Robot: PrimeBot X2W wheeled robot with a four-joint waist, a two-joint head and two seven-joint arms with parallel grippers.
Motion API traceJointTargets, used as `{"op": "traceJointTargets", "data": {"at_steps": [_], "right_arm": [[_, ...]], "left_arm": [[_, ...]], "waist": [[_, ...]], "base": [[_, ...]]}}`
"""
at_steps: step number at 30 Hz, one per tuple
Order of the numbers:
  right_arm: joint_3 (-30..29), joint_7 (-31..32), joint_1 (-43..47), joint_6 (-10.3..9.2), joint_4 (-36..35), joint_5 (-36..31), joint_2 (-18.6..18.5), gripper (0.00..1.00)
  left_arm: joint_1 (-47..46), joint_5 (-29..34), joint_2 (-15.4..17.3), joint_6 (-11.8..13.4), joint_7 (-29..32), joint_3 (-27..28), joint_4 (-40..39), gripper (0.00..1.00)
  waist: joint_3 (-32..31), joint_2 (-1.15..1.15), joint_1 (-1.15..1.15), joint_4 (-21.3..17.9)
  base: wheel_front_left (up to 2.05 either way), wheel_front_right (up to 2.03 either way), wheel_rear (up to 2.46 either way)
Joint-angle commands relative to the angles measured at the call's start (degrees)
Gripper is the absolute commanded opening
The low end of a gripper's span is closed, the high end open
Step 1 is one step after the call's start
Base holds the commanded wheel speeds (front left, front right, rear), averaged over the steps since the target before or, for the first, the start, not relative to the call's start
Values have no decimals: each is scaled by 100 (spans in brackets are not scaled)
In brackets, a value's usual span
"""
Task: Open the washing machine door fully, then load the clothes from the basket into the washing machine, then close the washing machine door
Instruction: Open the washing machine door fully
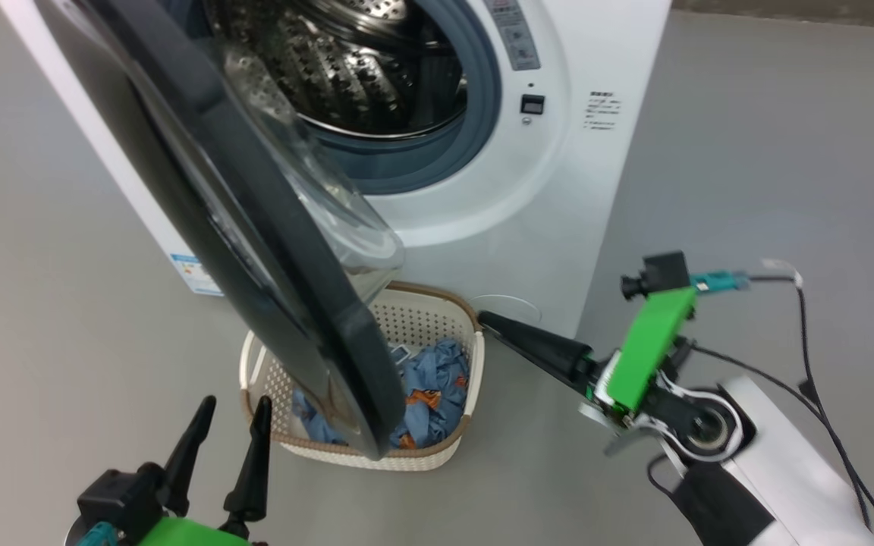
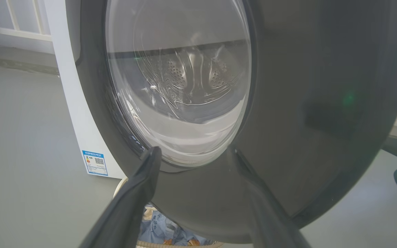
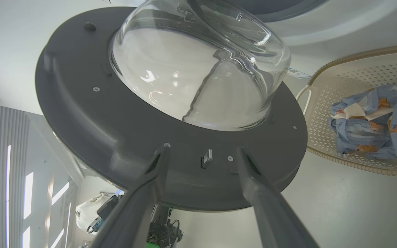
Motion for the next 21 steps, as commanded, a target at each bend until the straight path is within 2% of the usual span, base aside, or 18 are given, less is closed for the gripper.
{"op": "traceJointTargets", "data": {"at_steps": [1, 7, 21], "right_arm": [[6, -91, 112, 10, -198, -49, 6, 100], [0, -469, 599, 10, -359, -191, -361, 100], [290, -1887, 1269, 10, -411, -762, -1107, 100]], "left_arm": [[-54, 3, 128, -9, -36, 210, -120, 100], [83, -4, 233, -9, -36, 240, -145, 100], [250, 2, 344, -9, -36, 320, -210, 100]], "waist": [[-96, 0, 0, -126], [-199, 0, 0, -360], [-306, 0, 0, -817]], "base": [[0, 0, 0], [0, 0, 0], [0, 0, 0]]}}
